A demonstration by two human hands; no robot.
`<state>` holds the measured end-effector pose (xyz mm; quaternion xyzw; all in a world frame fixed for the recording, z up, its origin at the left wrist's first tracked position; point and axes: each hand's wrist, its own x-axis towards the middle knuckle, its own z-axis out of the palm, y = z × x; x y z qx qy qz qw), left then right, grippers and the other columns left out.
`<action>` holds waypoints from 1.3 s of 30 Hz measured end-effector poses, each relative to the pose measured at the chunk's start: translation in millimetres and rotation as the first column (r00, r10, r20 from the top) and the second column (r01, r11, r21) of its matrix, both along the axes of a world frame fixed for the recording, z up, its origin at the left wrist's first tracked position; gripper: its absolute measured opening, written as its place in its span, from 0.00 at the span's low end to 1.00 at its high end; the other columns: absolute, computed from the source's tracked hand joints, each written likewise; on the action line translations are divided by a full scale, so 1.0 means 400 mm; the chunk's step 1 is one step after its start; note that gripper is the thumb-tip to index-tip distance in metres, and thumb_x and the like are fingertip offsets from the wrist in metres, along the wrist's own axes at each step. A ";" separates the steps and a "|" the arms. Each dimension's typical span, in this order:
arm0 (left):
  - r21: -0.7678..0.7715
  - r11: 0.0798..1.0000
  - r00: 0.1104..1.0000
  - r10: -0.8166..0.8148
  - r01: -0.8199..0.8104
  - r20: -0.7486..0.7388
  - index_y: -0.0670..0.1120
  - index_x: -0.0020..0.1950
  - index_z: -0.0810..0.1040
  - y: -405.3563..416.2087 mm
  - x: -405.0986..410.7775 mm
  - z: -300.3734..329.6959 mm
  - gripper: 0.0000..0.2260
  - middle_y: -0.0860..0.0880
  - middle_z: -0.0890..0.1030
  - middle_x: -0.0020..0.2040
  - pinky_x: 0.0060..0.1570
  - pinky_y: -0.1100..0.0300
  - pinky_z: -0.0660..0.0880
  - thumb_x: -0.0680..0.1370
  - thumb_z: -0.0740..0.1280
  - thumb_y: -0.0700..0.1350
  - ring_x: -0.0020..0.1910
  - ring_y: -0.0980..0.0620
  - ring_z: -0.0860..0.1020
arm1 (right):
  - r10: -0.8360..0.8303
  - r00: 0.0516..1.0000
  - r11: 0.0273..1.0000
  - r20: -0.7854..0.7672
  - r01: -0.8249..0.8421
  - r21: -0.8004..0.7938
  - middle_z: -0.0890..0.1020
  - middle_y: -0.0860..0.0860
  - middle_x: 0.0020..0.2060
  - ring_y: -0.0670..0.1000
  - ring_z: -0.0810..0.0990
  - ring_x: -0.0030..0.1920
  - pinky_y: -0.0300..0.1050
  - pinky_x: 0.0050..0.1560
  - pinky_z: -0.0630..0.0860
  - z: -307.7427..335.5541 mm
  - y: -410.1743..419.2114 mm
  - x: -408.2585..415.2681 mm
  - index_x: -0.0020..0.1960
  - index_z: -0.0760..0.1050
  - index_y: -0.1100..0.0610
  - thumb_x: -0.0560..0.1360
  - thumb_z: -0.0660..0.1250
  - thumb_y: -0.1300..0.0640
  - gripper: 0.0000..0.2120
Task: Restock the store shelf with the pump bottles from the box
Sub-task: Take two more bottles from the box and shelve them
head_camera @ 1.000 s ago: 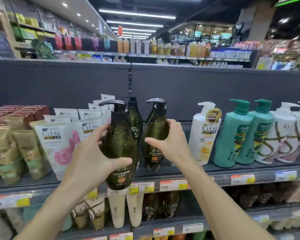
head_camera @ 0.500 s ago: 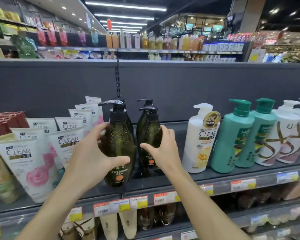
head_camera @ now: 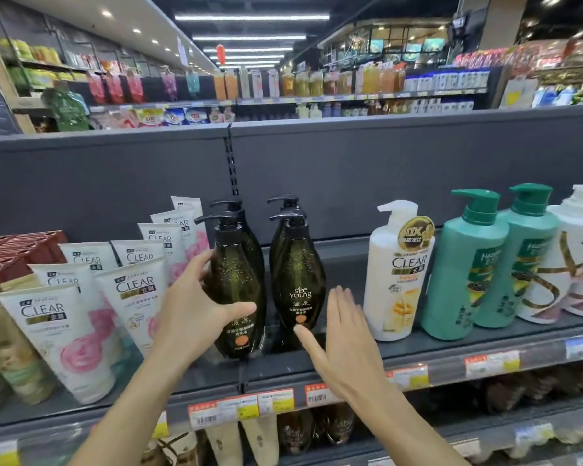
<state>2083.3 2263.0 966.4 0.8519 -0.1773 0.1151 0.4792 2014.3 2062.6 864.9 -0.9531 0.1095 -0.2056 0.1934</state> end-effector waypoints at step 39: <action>0.660 0.692 0.913 -0.001 -0.294 0.408 0.38 0.76 0.56 0.048 -0.217 -0.206 0.31 0.40 0.59 0.76 0.71 0.49 0.61 0.80 0.56 0.56 0.76 0.45 0.57 | 0.095 0.993 0.968 -0.076 -0.110 -0.226 0.63 0.64 0.75 0.59 0.58 0.76 0.55 0.77 0.52 -0.052 -0.029 -0.025 0.76 0.56 0.68 0.73 0.43 0.26 0.50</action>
